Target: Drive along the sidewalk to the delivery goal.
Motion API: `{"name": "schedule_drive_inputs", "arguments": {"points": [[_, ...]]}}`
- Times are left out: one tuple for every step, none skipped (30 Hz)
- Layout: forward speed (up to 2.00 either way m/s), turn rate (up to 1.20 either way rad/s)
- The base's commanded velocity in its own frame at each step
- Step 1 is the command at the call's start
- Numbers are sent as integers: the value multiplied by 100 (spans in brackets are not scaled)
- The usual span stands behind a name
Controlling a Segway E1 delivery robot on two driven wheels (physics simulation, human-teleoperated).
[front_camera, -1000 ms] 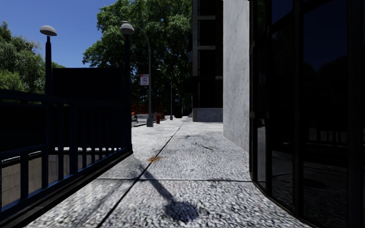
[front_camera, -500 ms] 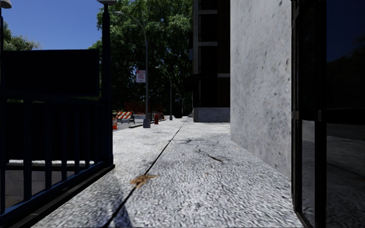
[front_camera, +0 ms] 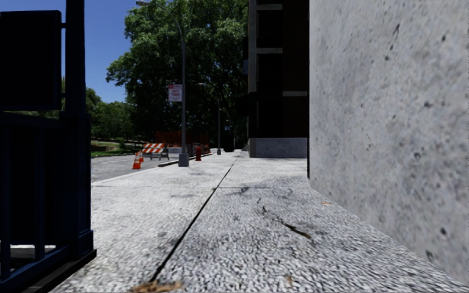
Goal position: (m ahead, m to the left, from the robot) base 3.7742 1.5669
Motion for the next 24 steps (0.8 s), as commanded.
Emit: {"name": "schedule_drive_inputs", "arguments": {"points": [[200,0],[200,0],[175,0],[131,0],[131,0],[113,0],[104,0],[101,0],[101,0],[100,0],[100,0],[100,0],[100,3],[100,3],[100,15],[100,25],[100,41],[100,41],[101,48],[103,51],[103,52],[103,52],[104,53],[104,53]]}}
